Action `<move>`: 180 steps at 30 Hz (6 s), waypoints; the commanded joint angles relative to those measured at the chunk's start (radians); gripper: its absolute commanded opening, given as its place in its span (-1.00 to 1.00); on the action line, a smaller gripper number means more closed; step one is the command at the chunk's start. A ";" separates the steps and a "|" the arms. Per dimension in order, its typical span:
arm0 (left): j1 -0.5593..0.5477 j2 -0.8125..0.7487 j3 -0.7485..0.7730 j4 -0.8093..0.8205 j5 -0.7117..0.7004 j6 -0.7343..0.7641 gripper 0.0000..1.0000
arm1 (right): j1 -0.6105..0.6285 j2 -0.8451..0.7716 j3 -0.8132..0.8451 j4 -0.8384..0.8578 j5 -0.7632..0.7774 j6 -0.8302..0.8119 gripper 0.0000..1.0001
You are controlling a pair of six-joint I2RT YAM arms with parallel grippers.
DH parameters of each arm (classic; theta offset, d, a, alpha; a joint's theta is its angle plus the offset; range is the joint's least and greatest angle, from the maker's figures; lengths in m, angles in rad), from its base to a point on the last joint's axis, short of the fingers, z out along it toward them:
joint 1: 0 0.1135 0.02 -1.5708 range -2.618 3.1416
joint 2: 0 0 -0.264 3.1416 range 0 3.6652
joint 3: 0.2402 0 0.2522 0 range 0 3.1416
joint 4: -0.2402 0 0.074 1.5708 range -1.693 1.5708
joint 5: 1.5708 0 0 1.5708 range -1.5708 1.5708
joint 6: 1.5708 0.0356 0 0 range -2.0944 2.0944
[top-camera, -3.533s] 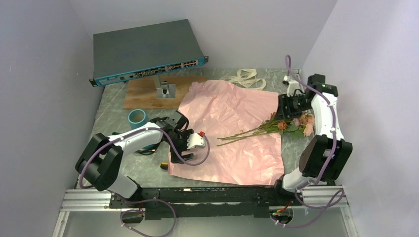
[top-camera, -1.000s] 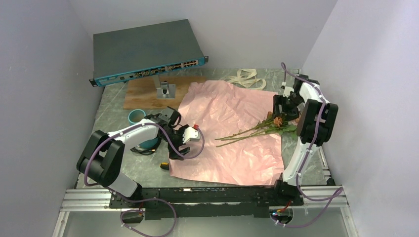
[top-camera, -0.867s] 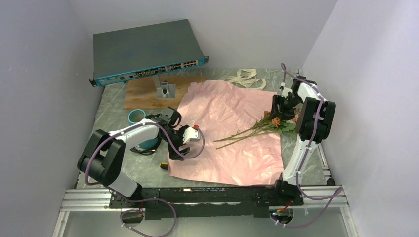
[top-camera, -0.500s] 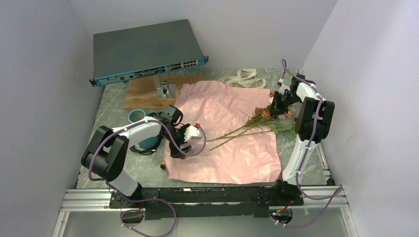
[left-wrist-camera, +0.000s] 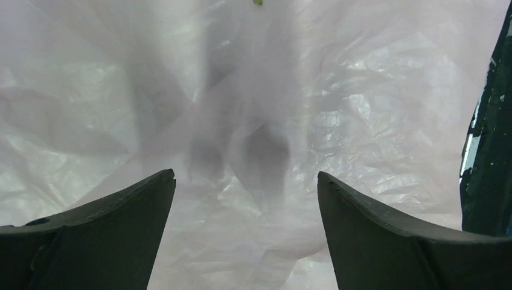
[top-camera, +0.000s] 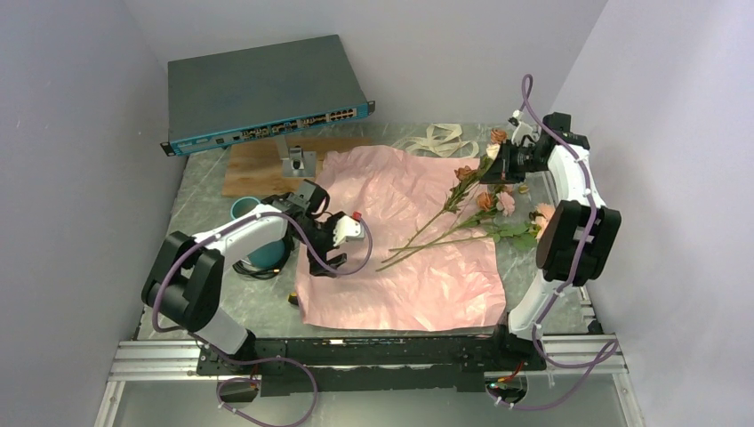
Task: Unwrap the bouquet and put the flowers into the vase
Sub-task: Pick up the fake flower from the wrapping paper, then insert the fake flower into the vase.
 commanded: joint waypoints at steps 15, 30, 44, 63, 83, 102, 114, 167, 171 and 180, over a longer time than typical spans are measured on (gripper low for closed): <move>-0.022 0.119 0.448 0.186 0.184 -0.575 0.86 | 0.104 -0.201 -0.157 0.134 -0.172 -0.043 -1.00; -0.103 0.444 0.742 0.429 0.246 -1.006 0.83 | 0.234 -0.253 -0.188 0.185 -0.179 -0.006 -1.00; -0.114 0.529 0.795 0.602 0.396 -1.218 -0.24 | 0.271 -0.248 -0.188 0.201 -0.186 -0.007 -1.00; -0.036 0.323 0.870 0.429 0.016 -0.985 -1.00 | 0.123 -0.156 -0.104 0.286 -0.096 0.105 0.42; 0.085 0.055 0.893 0.490 -0.034 -1.159 -1.00 | 0.110 -0.166 -0.110 0.285 -0.125 0.120 0.64; 0.427 -0.303 0.848 0.316 -0.100 -1.148 -1.00 | 0.120 -0.099 -0.035 0.151 -0.146 0.070 0.63; 0.852 -0.475 0.681 0.384 -0.050 -1.382 -1.00 | 0.139 -0.050 -0.002 0.144 -0.137 0.067 0.63; 0.901 -0.531 0.214 0.230 0.323 -1.079 -0.42 | 0.145 -0.020 0.022 0.010 -0.155 -0.060 0.64; 0.900 -0.534 0.246 0.117 0.318 -1.008 0.16 | 0.145 -0.036 -0.004 0.025 -0.154 -0.056 0.65; 0.900 -0.556 0.363 -0.134 0.409 -0.841 0.99 | 0.145 -0.065 -0.026 0.014 -0.137 -0.070 0.65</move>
